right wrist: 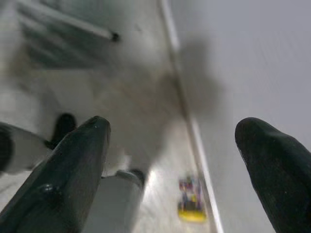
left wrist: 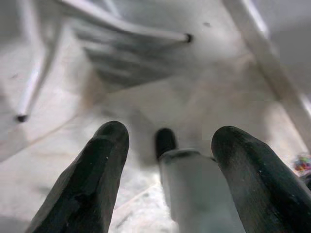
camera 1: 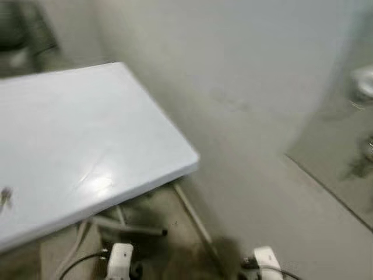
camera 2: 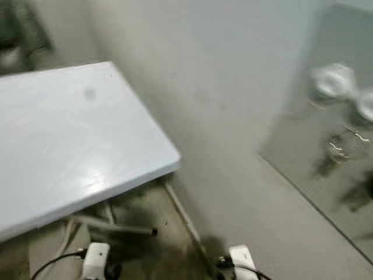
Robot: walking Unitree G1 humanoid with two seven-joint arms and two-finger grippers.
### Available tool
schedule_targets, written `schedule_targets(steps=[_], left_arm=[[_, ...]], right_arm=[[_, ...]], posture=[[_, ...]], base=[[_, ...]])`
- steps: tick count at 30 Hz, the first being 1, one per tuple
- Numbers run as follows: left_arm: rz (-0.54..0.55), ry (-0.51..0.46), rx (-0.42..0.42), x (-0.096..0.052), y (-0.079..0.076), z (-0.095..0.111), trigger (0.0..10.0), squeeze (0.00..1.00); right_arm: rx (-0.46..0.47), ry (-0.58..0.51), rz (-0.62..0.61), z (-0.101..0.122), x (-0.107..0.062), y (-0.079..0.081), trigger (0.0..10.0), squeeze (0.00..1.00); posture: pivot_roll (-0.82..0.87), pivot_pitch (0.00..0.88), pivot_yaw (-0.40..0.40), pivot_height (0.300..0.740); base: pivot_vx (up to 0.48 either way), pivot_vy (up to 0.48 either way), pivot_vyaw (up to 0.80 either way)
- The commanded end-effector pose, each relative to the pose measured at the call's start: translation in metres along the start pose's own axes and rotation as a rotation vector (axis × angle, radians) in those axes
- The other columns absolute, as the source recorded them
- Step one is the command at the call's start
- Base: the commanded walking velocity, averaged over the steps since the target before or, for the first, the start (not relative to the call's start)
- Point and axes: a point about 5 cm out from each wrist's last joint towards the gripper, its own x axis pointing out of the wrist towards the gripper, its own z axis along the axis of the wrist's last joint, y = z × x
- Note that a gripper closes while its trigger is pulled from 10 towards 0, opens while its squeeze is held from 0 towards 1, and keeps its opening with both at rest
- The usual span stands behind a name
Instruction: Hang keys on a hook
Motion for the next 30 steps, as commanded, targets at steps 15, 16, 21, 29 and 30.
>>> schedule_targets(steps=[15, 16, 21, 29, 30], left_arm=[[-0.028, -0.002, 0.005, 0.0002, -0.0093, -0.0013, 10.0, 0.0], [-0.027, -0.002, 0.003, 0.0, -0.0088, -0.0017, 10.0, 0.0], [-0.025, 0.007, -0.009, -0.0008, -0.0071, -0.0046, 10.0, 0.0], [-0.021, 0.007, -0.008, -0.0013, -0.0073, -0.0061, 10.0, 0.0], [-0.024, 0.007, -0.011, -0.0014, -0.008, -0.0064, 10.0, 0.0]], right_arm=[[0.02, 0.048, -0.048, -0.014, -0.0062, -0.0142, 10.0, 0.0], [0.016, 0.049, -0.047, -0.0139, -0.0061, -0.0139, 10.0, 0.0], [0.014, 0.046, -0.041, -0.0133, -0.0057, -0.0126, 10.0, 0.0], [-0.049, 0.062, -0.017, -0.0141, -0.0057, -0.0113, 10.0, 0.0], [-0.052, 0.061, -0.017, -0.0141, -0.0057, -0.0114, 10.0, 0.0]], posture=[[-0.11, 0.0, -0.051, 0.74], [-0.11, 0.0, -0.051, 0.74], [-0.1, 0.0, -0.054, 0.74], [-0.09, 0.0, -0.063, 0.74], [-0.09, 0.0, -0.063, 0.74]], base=[[0.0, 0.0, 0.53], [0.0, 0.0, 0.0], [0.0, 0.0, 0.0], [0.0, 0.0, 0.2], [0.0, 0.0, 0.8]])
